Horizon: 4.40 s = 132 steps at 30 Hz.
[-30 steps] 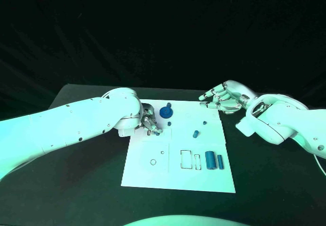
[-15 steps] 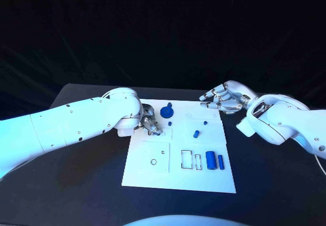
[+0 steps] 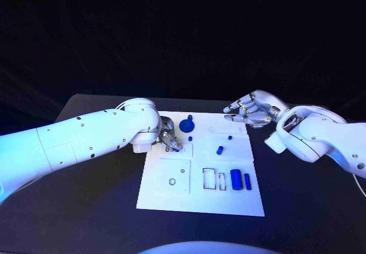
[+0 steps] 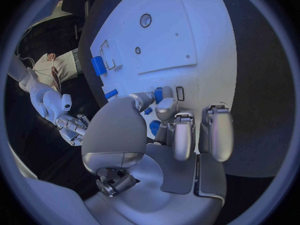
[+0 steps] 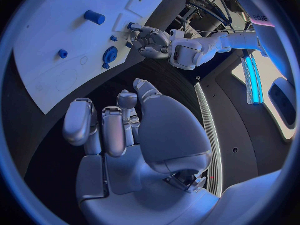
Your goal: Assemble the parts on the task board
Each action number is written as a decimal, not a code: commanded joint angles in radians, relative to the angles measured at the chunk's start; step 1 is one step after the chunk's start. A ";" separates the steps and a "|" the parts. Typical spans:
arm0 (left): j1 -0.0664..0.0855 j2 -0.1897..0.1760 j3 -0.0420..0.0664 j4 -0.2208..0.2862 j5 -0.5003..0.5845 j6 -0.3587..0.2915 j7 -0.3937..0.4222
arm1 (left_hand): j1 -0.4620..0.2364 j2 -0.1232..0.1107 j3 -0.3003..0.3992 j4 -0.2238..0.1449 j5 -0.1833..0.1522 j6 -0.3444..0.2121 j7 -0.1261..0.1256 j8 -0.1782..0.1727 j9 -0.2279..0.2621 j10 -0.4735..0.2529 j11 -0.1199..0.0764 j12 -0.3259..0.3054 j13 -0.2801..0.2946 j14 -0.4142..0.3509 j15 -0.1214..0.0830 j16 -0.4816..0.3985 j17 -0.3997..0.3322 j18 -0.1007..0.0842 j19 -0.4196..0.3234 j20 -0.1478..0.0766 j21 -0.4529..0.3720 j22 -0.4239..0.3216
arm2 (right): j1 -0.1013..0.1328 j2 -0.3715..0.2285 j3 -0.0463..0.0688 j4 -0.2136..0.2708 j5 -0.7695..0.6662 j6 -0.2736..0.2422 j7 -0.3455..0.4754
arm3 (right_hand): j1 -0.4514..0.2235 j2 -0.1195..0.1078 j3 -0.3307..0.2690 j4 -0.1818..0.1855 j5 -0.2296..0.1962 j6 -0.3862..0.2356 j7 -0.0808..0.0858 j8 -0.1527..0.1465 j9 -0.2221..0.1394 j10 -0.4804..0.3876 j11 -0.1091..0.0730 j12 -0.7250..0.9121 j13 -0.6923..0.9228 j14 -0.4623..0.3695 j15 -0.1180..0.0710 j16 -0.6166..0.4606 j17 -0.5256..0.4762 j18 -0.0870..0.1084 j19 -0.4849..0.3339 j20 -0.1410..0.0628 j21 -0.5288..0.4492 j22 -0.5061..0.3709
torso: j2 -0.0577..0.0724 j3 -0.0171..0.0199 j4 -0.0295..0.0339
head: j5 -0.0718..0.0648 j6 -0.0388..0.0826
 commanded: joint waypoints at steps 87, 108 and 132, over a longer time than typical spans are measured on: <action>0.093 -0.042 0.069 -0.056 0.021 0.067 -0.078 | -0.170 0.029 -0.417 0.068 -0.002 0.012 0.004 -0.057 -0.129 -0.085 0.016 -0.087 -0.128 0.107 0.005 0.002 0.263 0.009 0.019 -0.001 -0.078 0.067 | -0.002 -0.001 -0.002 -0.006 0.009 0.006 0.006 | -0.016 -0.003 -0.006 0.036 -0.048 0.001 0.003 0.003 -0.005 -0.014 0.003 -0.002 -0.014 0.055 0.009 -0.014 0.048 0.011 -0.014 0.001 -0.018 -0.021 | 0.001 -0.0005 0.0020 | -0.014 0.011; 0.099 0.106 0.036 -0.375 -0.032 0.116 0.042 | -0.126 0.056 -0.458 0.071 -0.001 0.030 0.006 -0.055 -0.158 -0.085 0.019 -0.075 -0.130 0.107 0.010 0.002 0.263 0.007 0.026 0.008 -0.068 0.082 | -0.003 0.011 -0.002 -0.014 0.008 0.006 0.012 | -0.010 0.000 -0.004 0.035 -0.041 0.002 0.002 0.003 -0.005 -0.016 0.001 -0.004 -0.017 0.055 0.008 -0.014 0.047 0.011 -0.015 0.001 -0.019 -0.022 | 0.002 -0.0013 -0.0010 | -0.005 0.012; 0.080 0.139 0.030 -0.408 0.003 0.143 0.076 | -0.121 0.072 -0.473 0.071 -0.002 0.039 0.000 -0.042 -0.155 -0.069 0.014 -0.054 -0.113 0.107 0.006 0.002 0.263 0.002 0.036 0.005 -0.049 0.104 | -0.003 0.013 -0.002 -0.012 0.009 0.011 0.013 | -0.009 0.000 -0.004 0.035 -0.040 0.002 0.002 0.003 -0.005 -0.017 0.001 -0.005 -0.018 0.055 0.008 -0.015 0.047 0.012 -0.016 0.001 -0.019 -0.024 | 0.001 -0.0006 0.0000 | -0.006 0.002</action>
